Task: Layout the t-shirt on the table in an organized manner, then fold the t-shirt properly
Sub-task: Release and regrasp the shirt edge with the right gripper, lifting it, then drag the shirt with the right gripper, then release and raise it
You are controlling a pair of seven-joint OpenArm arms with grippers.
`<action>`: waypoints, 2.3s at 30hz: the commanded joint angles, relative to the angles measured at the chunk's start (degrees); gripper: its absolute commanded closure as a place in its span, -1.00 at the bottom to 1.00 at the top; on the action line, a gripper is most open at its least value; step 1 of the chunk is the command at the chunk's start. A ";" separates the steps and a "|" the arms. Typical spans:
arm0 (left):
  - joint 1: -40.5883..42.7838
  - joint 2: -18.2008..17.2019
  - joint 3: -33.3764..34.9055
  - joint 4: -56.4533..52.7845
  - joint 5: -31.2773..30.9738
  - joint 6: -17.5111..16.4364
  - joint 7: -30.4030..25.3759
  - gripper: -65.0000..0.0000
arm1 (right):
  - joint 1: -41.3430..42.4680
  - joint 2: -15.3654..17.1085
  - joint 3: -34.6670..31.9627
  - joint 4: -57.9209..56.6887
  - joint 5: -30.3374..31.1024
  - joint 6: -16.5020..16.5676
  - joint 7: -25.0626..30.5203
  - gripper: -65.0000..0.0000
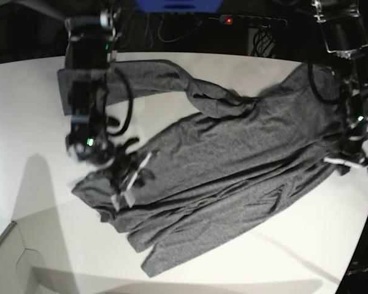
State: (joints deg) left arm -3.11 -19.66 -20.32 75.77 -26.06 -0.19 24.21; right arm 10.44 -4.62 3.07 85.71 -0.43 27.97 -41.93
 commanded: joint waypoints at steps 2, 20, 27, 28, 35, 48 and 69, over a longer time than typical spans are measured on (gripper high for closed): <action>-4.93 -0.78 2.34 -2.49 0.00 -0.12 -1.57 0.92 | -4.77 -2.45 -0.13 5.94 0.73 0.30 0.66 1.00; -22.16 1.95 17.28 -32.38 0.00 -0.12 -8.43 0.92 | -29.56 -4.21 -12.35 15.17 0.73 0.12 3.56 1.00; -21.98 -0.60 17.20 -37.04 0.00 -0.12 -9.83 0.92 | -27.10 -2.19 -7.33 5.50 0.47 0.03 8.31 1.00; -21.46 -1.04 16.93 -37.22 0.00 -0.12 -9.83 0.92 | -26.48 -2.10 -6.28 4.18 0.47 0.03 8.66 1.00; -18.73 -3.50 16.84 -36.51 -0.27 -0.12 -9.83 0.92 | -16.55 2.47 -0.04 -7.34 0.47 0.03 11.12 1.00; -11.26 -7.28 16.76 -28.07 -0.35 -0.12 -9.48 0.92 | 18.44 11.17 1.10 -42.85 0.38 -8.67 18.42 1.00; -4.14 -2.63 2.51 -6.27 0.00 -0.12 -9.31 0.92 | 1.56 3.44 1.19 1.72 0.82 -13.50 5.93 1.00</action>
State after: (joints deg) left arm -5.69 -21.47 -17.54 68.60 -25.98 -0.05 16.49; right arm 10.90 -0.99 4.16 86.08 0.25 14.66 -37.15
